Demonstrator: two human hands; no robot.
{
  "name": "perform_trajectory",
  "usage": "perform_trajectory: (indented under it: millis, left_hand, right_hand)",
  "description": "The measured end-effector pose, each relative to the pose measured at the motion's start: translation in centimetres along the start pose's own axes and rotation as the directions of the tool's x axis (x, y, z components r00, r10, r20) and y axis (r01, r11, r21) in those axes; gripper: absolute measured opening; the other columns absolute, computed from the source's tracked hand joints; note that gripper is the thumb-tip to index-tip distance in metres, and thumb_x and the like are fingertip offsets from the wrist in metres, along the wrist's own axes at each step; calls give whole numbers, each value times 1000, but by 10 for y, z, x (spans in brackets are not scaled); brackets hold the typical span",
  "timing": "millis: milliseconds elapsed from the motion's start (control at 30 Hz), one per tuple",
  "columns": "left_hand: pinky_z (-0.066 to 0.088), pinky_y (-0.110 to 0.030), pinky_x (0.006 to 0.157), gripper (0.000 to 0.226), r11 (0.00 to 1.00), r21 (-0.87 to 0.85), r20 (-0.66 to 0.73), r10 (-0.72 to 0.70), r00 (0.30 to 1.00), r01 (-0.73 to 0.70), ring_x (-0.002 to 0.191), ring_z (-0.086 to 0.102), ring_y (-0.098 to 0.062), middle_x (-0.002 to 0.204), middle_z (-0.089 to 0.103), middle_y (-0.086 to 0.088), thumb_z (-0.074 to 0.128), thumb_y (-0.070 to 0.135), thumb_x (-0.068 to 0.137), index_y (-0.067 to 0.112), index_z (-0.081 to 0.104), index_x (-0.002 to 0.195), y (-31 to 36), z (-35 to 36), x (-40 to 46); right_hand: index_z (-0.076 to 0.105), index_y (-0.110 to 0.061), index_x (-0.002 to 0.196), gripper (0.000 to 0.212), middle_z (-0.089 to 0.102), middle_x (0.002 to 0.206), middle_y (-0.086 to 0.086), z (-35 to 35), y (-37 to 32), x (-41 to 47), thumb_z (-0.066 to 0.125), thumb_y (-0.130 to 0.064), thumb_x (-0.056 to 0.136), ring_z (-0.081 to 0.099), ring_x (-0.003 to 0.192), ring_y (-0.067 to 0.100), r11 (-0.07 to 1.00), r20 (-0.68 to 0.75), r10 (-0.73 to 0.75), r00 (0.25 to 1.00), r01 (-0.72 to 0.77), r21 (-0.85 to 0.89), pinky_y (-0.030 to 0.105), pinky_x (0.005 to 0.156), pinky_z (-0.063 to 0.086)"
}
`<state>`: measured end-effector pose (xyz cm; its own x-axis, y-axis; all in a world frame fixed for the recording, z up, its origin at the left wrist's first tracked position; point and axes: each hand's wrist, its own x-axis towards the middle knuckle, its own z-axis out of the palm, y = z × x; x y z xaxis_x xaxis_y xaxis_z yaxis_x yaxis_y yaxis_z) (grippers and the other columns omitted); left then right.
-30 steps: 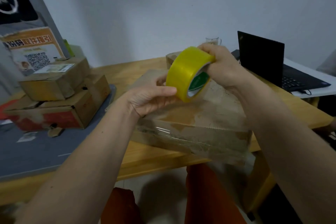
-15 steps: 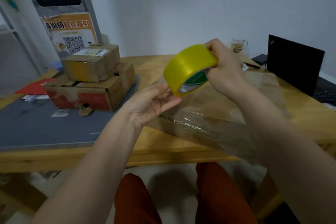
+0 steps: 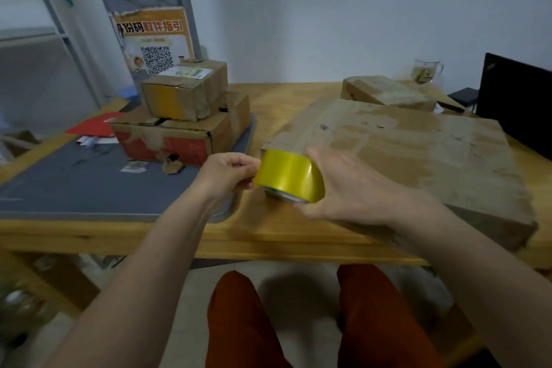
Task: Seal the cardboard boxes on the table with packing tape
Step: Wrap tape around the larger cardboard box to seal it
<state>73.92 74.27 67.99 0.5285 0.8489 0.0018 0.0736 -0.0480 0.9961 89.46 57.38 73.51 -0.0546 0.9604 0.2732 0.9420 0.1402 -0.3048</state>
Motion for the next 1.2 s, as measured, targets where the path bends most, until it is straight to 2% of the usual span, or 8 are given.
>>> perform_trajectory:
  millis: [233,467,600,767,867,967,1100,1200]
  left_hand:
    - [52,-17,67,19,979,119,-99,176,979,-164,66,64,-2,68,71,10,64,2,92,16,69,81,-10,-11,4]
    - [55,-36,79,23,979,-17,-283,190,940,-203,81,64,-18,82,69,-2,60,1,95,19,68,83,-17,17,13]
    - [54,-37,79,21,973,-70,-347,181,920,-218,82,63,-19,82,68,-1,60,0,95,17,67,87,-22,27,18]
    - [56,-28,73,25,964,-147,-326,165,931,-222,79,66,-15,82,69,1,61,-3,93,19,69,85,-22,35,26]
    - [55,-39,88,21,960,-202,-308,127,943,-195,101,66,-26,99,70,-6,63,0,93,19,68,95,-24,37,29]
    - [50,-40,98,24,982,-135,-385,73,920,-135,110,58,-19,111,60,-3,70,7,90,19,56,106,-25,37,30]
    - [39,-57,110,9,924,-382,-181,-88,980,12,114,58,-40,106,63,-15,55,9,94,8,63,98,-24,41,25]
    - [41,-53,110,17,933,-353,-73,-104,992,72,110,58,-32,106,63,-10,49,18,100,14,64,107,-28,37,24]
  right_hand:
    - [33,-27,97,49,46,84,-9,21,-10,-6,73,-45,75,48,70,6,999,143,18,990,-13,-33,20,53,34]
    - [33,-23,98,44,38,85,-11,35,-24,3,69,-40,79,39,73,8,993,21,-9,1000,12,-117,20,53,28]
    - [40,-15,114,51,36,97,-8,47,-27,6,71,-37,79,32,86,7,982,-43,-36,998,27,-188,15,69,19]
    - [45,-11,123,59,54,117,4,50,-27,10,73,-36,77,51,105,18,977,-133,-34,990,5,-215,13,77,21]
    - [41,-13,133,69,53,125,3,52,-23,11,71,-39,77,49,116,20,968,-147,-47,988,9,-253,30,98,32]
    - [36,-16,138,77,50,131,1,54,-18,8,70,-44,75,45,121,18,958,-90,-55,994,27,-286,35,109,25]
    - [42,-14,131,70,53,129,3,53,-14,4,70,-42,74,47,120,19,967,-67,-78,995,59,-248,41,117,15]
    - [51,-11,123,63,58,119,5,50,-9,2,70,-41,71,52,112,23,959,-84,-122,989,95,-267,49,118,17]
